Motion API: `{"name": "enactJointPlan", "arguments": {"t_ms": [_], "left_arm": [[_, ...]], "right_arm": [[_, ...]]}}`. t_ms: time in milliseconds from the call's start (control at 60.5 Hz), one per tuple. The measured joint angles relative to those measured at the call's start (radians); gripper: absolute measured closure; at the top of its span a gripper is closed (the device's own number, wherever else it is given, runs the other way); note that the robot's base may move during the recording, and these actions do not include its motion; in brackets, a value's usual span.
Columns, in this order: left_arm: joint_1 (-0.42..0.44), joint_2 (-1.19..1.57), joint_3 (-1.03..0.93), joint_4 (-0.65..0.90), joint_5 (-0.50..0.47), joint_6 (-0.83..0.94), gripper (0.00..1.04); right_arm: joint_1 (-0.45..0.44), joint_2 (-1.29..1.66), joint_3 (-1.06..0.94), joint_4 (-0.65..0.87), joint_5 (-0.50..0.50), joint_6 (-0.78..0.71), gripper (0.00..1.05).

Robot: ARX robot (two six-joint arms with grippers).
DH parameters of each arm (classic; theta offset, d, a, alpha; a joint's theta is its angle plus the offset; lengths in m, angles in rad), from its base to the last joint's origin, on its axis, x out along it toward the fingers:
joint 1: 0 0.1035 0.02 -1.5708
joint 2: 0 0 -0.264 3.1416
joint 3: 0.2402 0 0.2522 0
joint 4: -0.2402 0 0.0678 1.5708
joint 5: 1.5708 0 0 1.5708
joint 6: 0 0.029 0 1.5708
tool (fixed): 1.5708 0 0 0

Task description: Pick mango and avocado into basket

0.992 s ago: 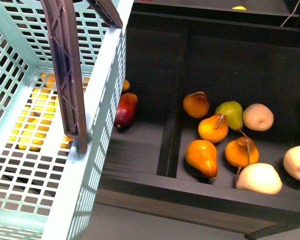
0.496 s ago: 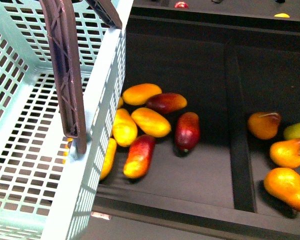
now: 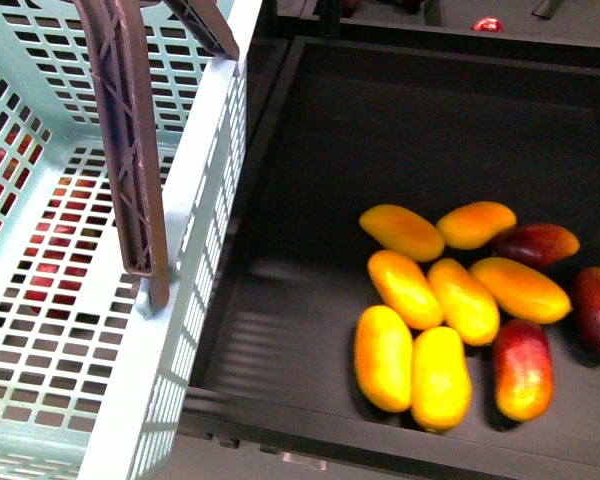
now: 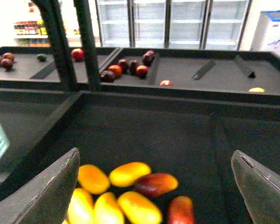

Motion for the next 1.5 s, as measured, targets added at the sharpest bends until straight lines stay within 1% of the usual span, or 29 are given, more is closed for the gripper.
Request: {"name": "enactJointPlan", "arguments": {"t_ms": [976,1075,1108,1124,1174,1224,1257,1505], "left_arm": [[0.002,0.0,0.0,0.0,0.0,0.002,0.88],[0.011,0.0,0.0,0.0,-0.029,0.01,0.88],[0.016,0.015,0.024,-0.063,0.044,0.077,0.88],[0.012,0.037,0.05,-0.103,0.097,0.148,0.88],[-0.01,0.098,0.101,-0.112,0.17,0.291,0.88],[-0.06,0.197,0.174,-0.106,0.224,0.447,0.88],[-0.094,0.265,0.225,-0.097,0.238,0.489,0.88],[-0.252,0.544,0.537,-0.119,0.247,0.571,0.88]], "right_arm": [[-0.001,0.0,0.0,0.0,-0.002,0.0,0.09],[-0.002,0.0,0.0,0.0,-0.006,0.0,0.09],[-0.002,0.0,0.0,0.0,-0.003,0.0,0.09],[-0.002,0.0,0.0,0.0,-0.002,0.0,0.09],[-0.002,0.0,0.0,0.0,0.0,0.0,0.09],[-0.002,0.0,0.0,0.0,-0.002,0.0,0.09],[-0.002,0.0,0.0,0.0,-0.002,0.0,0.09],[-0.002,0.0,0.0,0.0,0.001,0.0,0.09]]}}
